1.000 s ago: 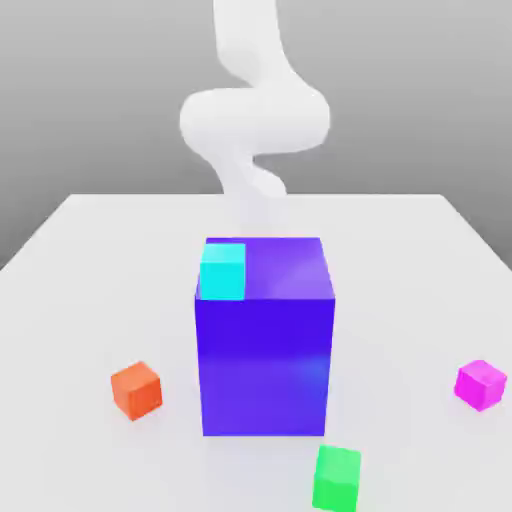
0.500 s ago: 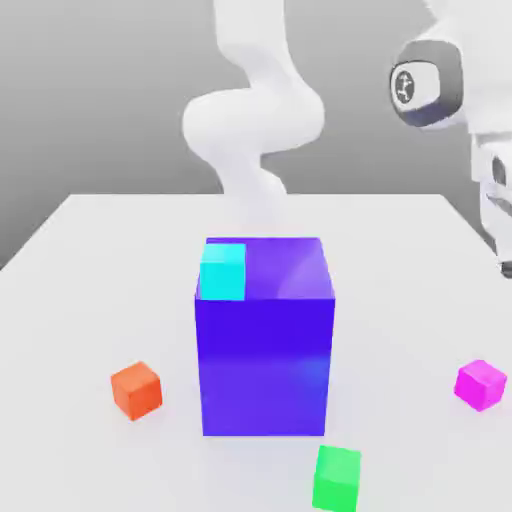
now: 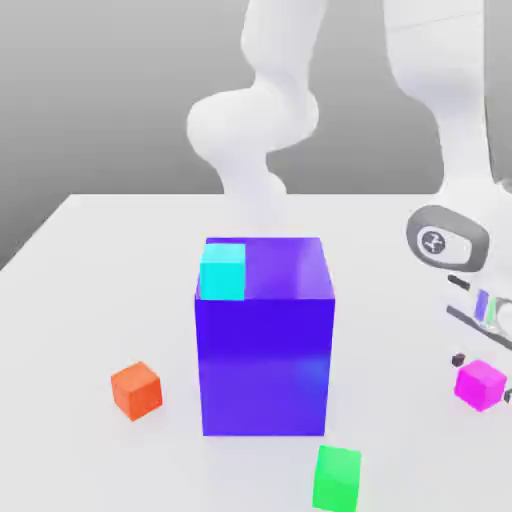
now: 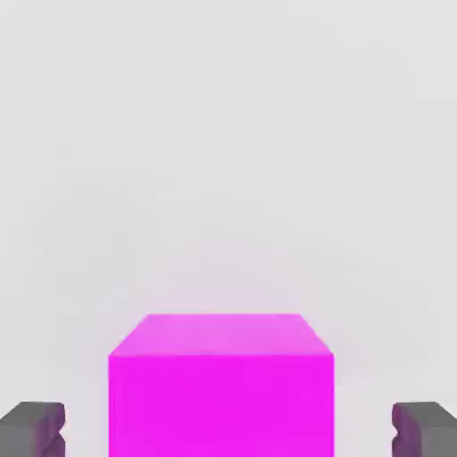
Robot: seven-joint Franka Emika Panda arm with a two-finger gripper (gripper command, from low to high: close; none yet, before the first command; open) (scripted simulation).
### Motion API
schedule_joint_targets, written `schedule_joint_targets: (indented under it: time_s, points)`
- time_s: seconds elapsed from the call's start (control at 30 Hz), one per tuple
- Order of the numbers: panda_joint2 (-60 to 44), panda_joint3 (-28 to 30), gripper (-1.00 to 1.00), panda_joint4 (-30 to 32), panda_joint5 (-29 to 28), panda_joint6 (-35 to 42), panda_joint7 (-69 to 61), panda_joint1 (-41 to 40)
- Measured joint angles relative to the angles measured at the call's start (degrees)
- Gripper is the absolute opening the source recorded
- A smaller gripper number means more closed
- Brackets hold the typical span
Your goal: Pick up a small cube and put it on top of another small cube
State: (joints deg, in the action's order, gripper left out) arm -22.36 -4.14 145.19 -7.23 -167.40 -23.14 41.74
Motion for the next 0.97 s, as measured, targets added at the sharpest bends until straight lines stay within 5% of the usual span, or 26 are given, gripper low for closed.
schedule_joint_targets:
  time_s: [0.37, 0.7, 0.83, 0.87, 0.97]
  points:
    - [10.5, -1.6, -1.00, 1.9, 3.7, 8.7, -1.8, -2.2]
    - [14.4, 13.9, -1.00, -2.0, 9.8, 16.6, 14.4, -14.8]
    - [7.3, 14.8, -1.00, -3.6, 14.2, 11.3, 14.8, -18.1]
    - [6.0, 14.4, 1.00, -3.8, 14.9, 10.1, 14.5, -18.6]
    - [6.0, 14.4, 1.00, -3.8, 14.9, 10.1, 14.5, -18.6]
